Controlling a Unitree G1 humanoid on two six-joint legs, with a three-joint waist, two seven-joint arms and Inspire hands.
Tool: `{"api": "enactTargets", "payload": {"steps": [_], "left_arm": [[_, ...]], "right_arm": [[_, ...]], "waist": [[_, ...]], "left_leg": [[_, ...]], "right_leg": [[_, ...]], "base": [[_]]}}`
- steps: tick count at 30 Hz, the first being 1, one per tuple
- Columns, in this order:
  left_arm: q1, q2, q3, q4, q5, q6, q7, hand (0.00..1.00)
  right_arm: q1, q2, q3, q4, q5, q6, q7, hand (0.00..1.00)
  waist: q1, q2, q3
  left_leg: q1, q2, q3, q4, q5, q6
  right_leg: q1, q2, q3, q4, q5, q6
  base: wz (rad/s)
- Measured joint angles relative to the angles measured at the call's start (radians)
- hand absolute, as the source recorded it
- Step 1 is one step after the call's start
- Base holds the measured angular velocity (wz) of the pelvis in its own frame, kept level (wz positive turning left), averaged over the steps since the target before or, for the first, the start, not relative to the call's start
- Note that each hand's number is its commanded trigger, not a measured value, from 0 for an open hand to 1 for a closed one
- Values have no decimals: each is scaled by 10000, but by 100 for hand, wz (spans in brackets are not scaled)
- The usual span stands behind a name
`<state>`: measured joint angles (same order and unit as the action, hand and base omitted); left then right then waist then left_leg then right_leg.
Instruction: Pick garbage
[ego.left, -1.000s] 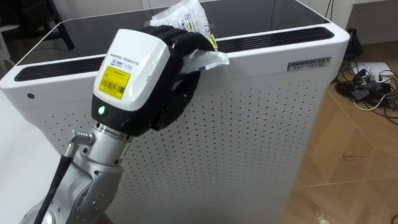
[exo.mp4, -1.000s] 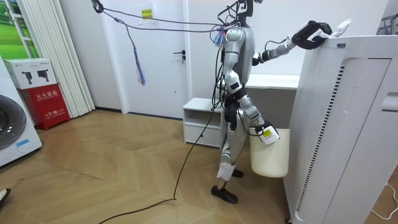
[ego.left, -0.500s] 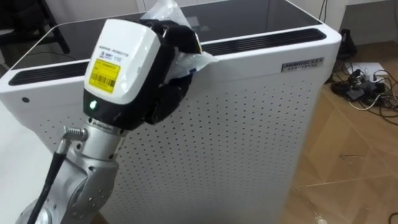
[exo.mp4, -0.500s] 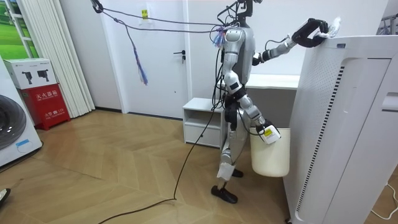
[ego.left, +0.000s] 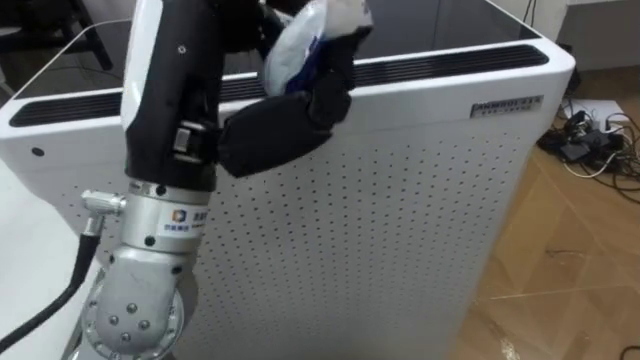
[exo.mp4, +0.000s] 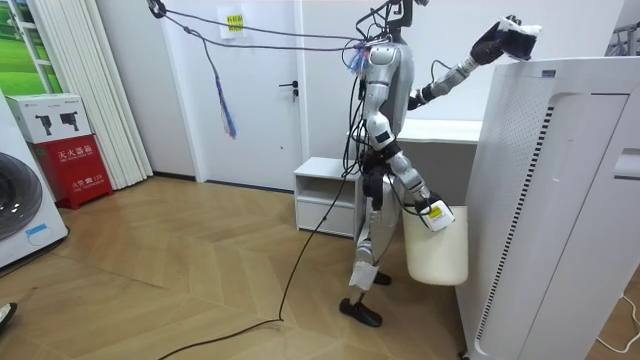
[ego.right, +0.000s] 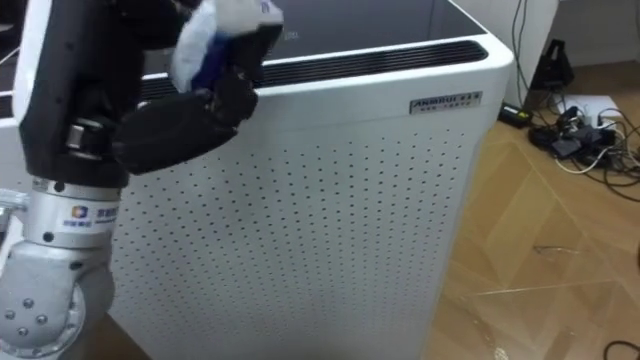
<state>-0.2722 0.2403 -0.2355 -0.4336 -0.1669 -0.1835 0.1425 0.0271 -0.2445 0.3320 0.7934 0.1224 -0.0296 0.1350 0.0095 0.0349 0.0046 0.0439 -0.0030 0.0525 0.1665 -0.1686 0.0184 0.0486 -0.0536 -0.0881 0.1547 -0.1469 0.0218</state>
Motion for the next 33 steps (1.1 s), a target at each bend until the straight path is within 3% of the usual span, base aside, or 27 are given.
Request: {"api": "enactTargets", "payload": {"steps": [3, 7, 11, 14, 16, 20, 25, 30, 33], "left_arm": [[-2, -87, -436, -13, -2204, 15, -1011, 100], [-8, -94, -672, -6, -4605, 310, -2123, 100], [-7, -118, -809, 0, -5942, 357, -2692, 100], [-5, -102, -809, 15, -6077, 492, -2950, 100], [-5, -85, -809, 57, -6076, 608, -3106, 100], [23, -74, -811, 346, -6044, 728, -3296, 100], [890, 77, -821, 1753, -5318, 1110, -3404, 100], [1892, 143, -861, 3283, -4261, 1117, -3773, 100], [2025, 149, -988, 4602, -3138, 1124, -3773, 100]], "right_arm": [[-208, 156, 35, 62, 311, 4, -40, 100], [-504, 164, 207, 187, 479, 23, -98, 100], [-697, 223, 390, 185, 463, 39, -184, 100], [-784, 322, 408, 203, 466, 62, -278, 100], [-865, 332, 406, 242, 467, 70, -323, 100], [-934, 346, 389, 242, 465, 113, -368, 100], [-1188, 273, 356, 196, 462, 296, -380, 100], [-1321, 95, 354, 337, 470, 289, -368, 100], [-1414, 119, 362, 606, 477, 294, -366, 100]], "waist": [[-9, -90, -53], [-16, -81, -58], [18, -66, -53], [17, -46, -17], [51, 59, 58], [183, 202, 70], [269, 281, 118], [220, 249, 185], [224, 224, 203]], "left_leg": [[-208, -6, -10, 109, 0, 0], [-327, -9, 9, 235, 0, 1], [-346, 24, 54, 266, 0, 1], [-407, 48, 32, 316, 0, 0], [-422, 53, 12, 320, 0, 0], [-667, 46, 11, 365, 0, 0], [-1064, 58, 29, 488, 2, 0], [-1621, 53, -26, 755, 1, 1], [-2150, 50, -19, 1036, 0, 2]], "right_leg": [[-200, -17, -3, 126, -1, -1], [-328, -33, -7, 258, 1, 1], [-434, -12, 7, 329, 0, -7], [-441, 13, -14, 332, 11, -24], [-470, 24, -18, 335, 13, -27], [-725, -4, -42, 543, -43, -64], [-1205, -65, -59, 848, -152, -86], [-1742, -162, -270, 1226, -267, -95], [-2237, -228, -315, 1508, -316, -108]], "base": [[0], [1], [-2], [1], [2], [0], [1], [11], [7]]}}
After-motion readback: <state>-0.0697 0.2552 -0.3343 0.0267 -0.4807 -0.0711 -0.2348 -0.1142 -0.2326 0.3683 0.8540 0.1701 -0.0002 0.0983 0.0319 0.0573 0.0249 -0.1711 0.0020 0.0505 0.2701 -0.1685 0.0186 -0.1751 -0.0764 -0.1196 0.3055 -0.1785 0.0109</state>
